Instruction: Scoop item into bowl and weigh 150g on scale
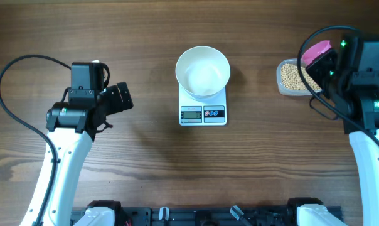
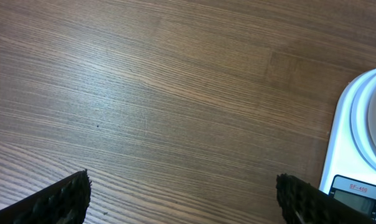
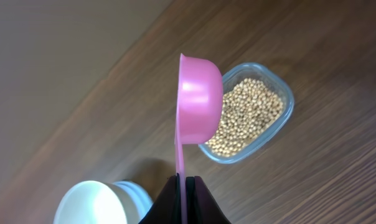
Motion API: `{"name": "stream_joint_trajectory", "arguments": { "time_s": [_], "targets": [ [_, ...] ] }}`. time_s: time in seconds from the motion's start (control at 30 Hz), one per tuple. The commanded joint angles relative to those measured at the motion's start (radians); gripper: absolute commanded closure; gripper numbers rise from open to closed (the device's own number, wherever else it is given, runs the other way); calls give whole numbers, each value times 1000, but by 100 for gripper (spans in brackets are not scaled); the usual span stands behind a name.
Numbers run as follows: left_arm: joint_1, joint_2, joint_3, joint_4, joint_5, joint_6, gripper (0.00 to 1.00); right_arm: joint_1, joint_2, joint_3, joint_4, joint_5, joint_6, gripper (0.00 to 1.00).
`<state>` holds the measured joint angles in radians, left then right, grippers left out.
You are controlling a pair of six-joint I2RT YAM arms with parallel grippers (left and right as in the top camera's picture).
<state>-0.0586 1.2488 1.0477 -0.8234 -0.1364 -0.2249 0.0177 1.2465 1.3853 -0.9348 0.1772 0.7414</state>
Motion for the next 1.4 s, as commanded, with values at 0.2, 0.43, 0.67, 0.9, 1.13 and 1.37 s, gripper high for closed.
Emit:
{"name": "stream_joint_trajectory", "arguments": {
  "time_s": [0.2,0.43,0.67,0.9,1.13,1.37],
  "targets": [
    [5,-9,0,0,5,1,0,-2,8,15,127,41,-193,96],
    [5,-9,0,0,5,1,0,-2,8,15,163,3,-189,96],
    [5,-9,0,0,5,1,0,-2,8,15,157,-101,-192,96],
    [5,-9,0,0,5,1,0,-2,14,15,179,-97,-192,96],
    [5,-9,0,33,5,1,0,-2,16,15,171,-97,-193,96],
    [5,-12,0,65,417,39,0,-2,16,15,170,-97,-193,96]
  ]
}}
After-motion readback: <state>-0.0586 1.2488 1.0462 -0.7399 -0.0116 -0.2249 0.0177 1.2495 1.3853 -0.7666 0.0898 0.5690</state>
